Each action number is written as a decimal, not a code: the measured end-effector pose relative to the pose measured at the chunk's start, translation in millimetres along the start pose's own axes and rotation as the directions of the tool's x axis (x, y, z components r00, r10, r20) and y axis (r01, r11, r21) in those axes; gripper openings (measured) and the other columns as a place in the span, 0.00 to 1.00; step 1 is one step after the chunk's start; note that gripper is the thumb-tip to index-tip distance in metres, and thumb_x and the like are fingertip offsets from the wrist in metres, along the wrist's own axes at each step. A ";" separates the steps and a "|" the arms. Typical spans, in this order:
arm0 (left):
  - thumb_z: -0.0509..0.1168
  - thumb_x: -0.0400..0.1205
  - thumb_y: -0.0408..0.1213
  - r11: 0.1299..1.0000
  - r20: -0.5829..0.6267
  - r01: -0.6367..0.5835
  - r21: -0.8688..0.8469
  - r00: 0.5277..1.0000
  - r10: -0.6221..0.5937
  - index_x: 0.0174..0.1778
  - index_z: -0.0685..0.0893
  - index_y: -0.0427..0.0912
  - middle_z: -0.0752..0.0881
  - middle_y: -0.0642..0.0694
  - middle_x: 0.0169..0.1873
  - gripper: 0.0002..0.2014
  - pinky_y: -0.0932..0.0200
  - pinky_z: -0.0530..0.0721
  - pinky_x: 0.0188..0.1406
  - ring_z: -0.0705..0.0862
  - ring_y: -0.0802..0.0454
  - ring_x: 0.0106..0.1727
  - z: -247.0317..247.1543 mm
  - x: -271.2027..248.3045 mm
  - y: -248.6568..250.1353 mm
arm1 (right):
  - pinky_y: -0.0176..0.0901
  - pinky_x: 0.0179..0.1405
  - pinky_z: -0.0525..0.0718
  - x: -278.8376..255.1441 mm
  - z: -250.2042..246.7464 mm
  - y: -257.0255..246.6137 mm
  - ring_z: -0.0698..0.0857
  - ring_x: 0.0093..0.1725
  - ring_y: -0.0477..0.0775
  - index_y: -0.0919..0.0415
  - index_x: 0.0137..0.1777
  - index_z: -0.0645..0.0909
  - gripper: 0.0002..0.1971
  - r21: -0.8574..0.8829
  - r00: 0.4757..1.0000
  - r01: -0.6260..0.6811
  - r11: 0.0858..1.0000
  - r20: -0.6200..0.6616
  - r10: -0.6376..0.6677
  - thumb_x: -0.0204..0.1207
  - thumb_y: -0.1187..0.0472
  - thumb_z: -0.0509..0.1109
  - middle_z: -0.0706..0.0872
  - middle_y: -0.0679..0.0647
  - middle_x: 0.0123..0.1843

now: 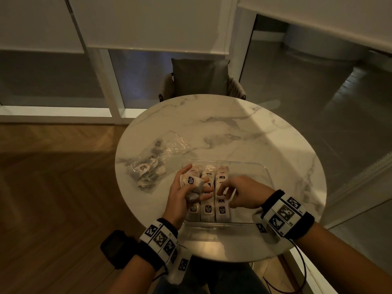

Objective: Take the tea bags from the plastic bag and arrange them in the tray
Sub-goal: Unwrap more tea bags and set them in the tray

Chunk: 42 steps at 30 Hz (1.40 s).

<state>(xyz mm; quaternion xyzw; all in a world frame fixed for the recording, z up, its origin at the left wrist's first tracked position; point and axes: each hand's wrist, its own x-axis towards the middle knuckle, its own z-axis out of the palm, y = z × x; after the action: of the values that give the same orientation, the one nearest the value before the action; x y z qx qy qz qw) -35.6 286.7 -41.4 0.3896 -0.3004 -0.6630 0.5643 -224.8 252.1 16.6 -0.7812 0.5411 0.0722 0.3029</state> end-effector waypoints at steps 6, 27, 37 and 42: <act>0.52 0.85 0.18 0.999 0.094 0.047 -0.022 0.995 -0.045 0.77 0.70 0.44 0.81 0.32 0.67 0.26 0.45 0.91 0.44 0.88 0.26 0.56 -0.8 0.2 3.1 | 0.35 0.43 0.84 0.7 -8.4 -13.1 0.83 0.35 0.35 0.49 0.56 0.88 0.09 0.206 0.945 0.153 0.967 -0.315 -0.083 0.78 0.56 0.74 0.88 0.45 0.45; 0.63 0.85 0.32 0.989 0.175 -0.034 0.143 0.985 0.009 0.62 0.81 0.37 0.92 0.36 0.48 0.11 0.54 0.90 0.31 0.91 0.36 0.46 3.5 -3.4 6.7 | 0.36 0.32 0.83 4.1 14.1 -14.0 0.86 0.30 0.45 0.59 0.49 0.89 0.09 0.685 0.809 0.363 0.632 -0.568 0.151 0.71 0.69 0.79 0.90 0.57 0.37; 0.75 0.76 0.30 0.960 0.097 -0.119 0.254 0.991 0.097 0.48 0.88 0.33 0.87 0.32 0.36 0.07 0.59 0.78 0.22 0.82 0.46 0.30 -4.6 0.4 -5.4 | 0.41 0.36 0.87 -11.6 30.9 -20.3 0.89 0.34 0.50 0.54 0.47 0.87 0.11 0.678 0.783 0.422 0.601 -0.607 0.135 0.76 0.72 0.74 0.90 0.49 0.40; 0.77 0.72 0.30 0.950 0.114 -0.150 0.275 0.986 0.122 0.47 0.89 0.33 0.88 0.36 0.33 0.10 0.60 0.77 0.21 0.80 0.49 0.25 -1.6 -2.8 -3.6 | 0.47 0.36 0.89 -15.0 35.3 -16.5 0.89 0.35 0.55 0.51 0.43 0.89 0.04 0.645 0.757 0.404 0.649 -0.634 0.159 0.74 0.62 0.78 0.91 0.49 0.40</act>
<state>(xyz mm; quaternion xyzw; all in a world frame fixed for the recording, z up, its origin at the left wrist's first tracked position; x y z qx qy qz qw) -35.9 290.2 -44.8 0.4123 -0.4446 -0.5907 0.5323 -208.7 287.4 1.3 -0.5961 0.5318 -0.4510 0.3981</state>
